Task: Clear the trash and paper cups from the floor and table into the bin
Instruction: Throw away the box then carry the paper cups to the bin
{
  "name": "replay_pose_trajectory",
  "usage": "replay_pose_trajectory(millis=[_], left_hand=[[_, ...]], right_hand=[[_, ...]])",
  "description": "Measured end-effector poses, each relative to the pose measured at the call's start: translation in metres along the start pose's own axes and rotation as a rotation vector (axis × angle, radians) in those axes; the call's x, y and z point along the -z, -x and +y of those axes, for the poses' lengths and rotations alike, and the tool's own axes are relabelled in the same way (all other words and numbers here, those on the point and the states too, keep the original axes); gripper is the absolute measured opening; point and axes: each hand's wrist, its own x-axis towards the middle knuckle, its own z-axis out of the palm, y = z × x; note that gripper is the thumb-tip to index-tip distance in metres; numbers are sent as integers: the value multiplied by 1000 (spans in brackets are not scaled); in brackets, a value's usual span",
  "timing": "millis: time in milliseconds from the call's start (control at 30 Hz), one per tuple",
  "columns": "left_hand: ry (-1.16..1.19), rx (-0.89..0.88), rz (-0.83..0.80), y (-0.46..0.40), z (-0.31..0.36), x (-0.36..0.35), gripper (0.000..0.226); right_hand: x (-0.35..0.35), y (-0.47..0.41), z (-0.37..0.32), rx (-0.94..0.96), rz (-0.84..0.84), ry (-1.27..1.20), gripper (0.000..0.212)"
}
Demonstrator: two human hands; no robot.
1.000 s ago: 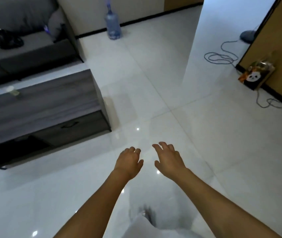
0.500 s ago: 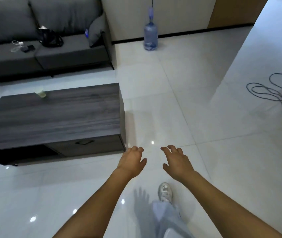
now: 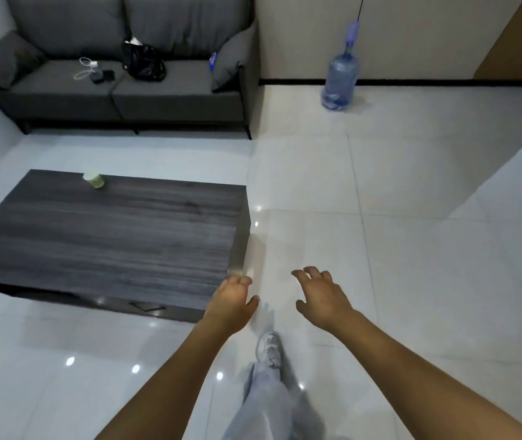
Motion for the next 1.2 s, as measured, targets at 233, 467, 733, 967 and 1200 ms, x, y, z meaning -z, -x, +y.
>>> replay_pose_trajectory(millis=[233,467,733,967,1200], left_hand=[[42,-24,4,-174,24,57,39],[57,-27,31,-315,54,133,41],[87,76,85,-481,67,191,46],[139,218,137,-608,84,253,47],[241,394,214,-684,46,308,46]], right_hand=[[75,-157,35,-8,-12,-1,62],[163,-297,60,1,12,-16,61],[237,-473,97,84,-46,11,62],[329,-628,122,185,-76,58,62],[374,-762,70,356,-177,136,62]])
